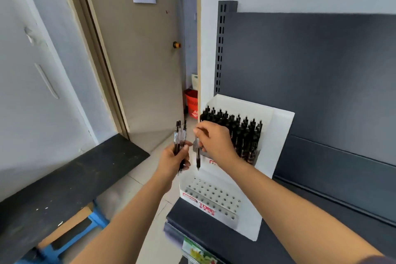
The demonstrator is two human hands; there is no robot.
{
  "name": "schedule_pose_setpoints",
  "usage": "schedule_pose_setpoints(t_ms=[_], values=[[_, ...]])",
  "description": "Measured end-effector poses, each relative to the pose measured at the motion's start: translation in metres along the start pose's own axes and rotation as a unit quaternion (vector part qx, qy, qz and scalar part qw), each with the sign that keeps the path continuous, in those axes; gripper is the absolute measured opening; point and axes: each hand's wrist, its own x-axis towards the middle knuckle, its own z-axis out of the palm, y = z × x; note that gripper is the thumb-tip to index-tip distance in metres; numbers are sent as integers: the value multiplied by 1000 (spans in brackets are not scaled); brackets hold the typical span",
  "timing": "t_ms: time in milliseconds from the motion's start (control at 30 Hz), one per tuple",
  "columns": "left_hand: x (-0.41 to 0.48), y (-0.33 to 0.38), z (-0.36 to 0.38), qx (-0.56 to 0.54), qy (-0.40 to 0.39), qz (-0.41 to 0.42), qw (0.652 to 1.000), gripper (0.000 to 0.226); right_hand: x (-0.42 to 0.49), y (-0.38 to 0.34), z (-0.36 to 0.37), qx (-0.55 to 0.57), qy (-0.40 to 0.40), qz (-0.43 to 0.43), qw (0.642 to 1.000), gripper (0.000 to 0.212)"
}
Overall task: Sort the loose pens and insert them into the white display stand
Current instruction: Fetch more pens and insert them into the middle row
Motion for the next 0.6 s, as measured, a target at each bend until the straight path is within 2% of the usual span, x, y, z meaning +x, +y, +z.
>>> schedule_pose_setpoints(t_ms=[100, 300, 433, 600], values=[[13, -6, -14, 3, -51, -15, 999, 19, 1, 7, 14, -58, 30, 24, 998, 16], [21, -14, -28, 21, -121, -49, 991, 21, -13, 20, 27, -4, 102, 124, 987, 14], [23, -20, -36, 24, -120, -53, 991, 16, -11, 19, 34, -43, 90, 109, 989, 13], [27, -26, -42, 34, -115, -54, 991, 9, -6, 15, 37, -41, 98, 87, 991, 14]])
